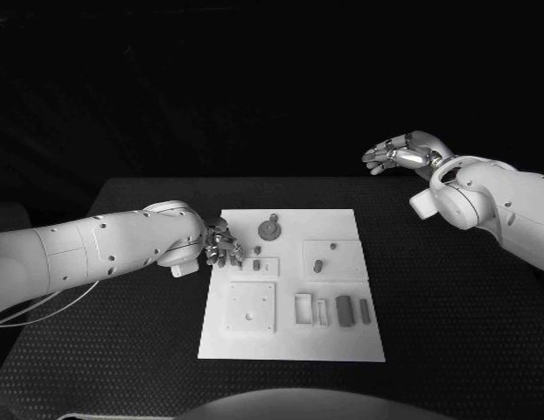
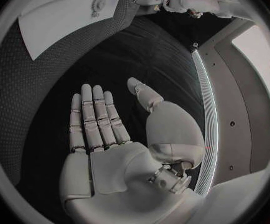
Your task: Assemble the parts on the task board
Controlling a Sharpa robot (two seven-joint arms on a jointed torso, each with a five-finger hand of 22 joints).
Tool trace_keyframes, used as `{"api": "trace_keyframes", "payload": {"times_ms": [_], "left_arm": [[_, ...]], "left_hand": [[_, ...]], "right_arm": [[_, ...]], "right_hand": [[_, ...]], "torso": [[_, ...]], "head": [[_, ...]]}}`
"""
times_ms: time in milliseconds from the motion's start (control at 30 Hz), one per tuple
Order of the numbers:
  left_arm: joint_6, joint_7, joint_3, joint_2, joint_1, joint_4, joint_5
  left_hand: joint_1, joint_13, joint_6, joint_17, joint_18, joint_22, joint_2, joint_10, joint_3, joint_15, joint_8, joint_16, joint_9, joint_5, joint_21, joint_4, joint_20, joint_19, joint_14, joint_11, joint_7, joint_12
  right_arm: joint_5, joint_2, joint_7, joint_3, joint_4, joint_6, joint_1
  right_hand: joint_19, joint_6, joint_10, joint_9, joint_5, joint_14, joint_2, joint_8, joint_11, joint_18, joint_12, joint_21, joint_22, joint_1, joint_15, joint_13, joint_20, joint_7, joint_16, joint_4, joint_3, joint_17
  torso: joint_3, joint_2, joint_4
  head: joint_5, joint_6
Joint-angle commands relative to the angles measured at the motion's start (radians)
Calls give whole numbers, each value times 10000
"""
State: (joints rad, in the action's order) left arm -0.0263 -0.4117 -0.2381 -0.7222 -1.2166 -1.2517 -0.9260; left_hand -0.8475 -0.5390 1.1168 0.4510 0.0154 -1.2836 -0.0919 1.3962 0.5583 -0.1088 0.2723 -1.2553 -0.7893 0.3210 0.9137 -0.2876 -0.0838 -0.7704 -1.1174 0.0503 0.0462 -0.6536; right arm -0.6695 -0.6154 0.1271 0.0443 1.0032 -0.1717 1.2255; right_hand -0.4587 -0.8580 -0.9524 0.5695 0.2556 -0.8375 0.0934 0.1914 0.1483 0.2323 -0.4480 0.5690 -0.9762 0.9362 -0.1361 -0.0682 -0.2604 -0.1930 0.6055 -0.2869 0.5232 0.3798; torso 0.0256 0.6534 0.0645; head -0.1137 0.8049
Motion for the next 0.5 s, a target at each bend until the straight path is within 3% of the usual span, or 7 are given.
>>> {"api": "trace_keyframes", "payload": {"times_ms": [33,367,500], "left_arm": [[50,-7,1,44,49,-3,-432],[99,20,2,86,130,-8,-556],[154,24,2,103,158,-6,-588]], "left_hand": [[-72,5,125,1,-94,6,-77,205,54,-54,401,69,-474,47,47,-3,-1195,-76,-69,139,-66,50],[-59,1,65,2,-96,-4,-78,207,51,-71,347,82,-442,-15,69,10,-1208,-111,-75,131,-49,67],[-117,-12,-4,12,-99,-29,-94,203,84,-98,202,95,-328,-309,100,-1,-1233,-135,-83,127,-25,106]], "right_arm": [[-87,-2,122,1,30,116,-3],[-87,-19,120,1,33,123,-3],[-87,-34,125,1,31,113,-3]], "right_hand": [[69,74,25,-11,-42,13,-30,72,32,-6,61,-58,4,-55,-81,0,10,25,-48,-5,-4,-11],[74,63,19,-11,-39,12,-34,82,23,-8,61,-62,-1,-60,-84,-1,10,29,-57,-5,-8,-15],[73,62,16,-13,-38,9,-43,85,23,-9,61,-63,-3,-71,-85,-2,9,30,-59,2,-12,-17]], "torso": [[-1,-1,-6],[0,-2,-9],[-8,-3,-8]], "head": [[7,11],[15,37],[26,52]]}}
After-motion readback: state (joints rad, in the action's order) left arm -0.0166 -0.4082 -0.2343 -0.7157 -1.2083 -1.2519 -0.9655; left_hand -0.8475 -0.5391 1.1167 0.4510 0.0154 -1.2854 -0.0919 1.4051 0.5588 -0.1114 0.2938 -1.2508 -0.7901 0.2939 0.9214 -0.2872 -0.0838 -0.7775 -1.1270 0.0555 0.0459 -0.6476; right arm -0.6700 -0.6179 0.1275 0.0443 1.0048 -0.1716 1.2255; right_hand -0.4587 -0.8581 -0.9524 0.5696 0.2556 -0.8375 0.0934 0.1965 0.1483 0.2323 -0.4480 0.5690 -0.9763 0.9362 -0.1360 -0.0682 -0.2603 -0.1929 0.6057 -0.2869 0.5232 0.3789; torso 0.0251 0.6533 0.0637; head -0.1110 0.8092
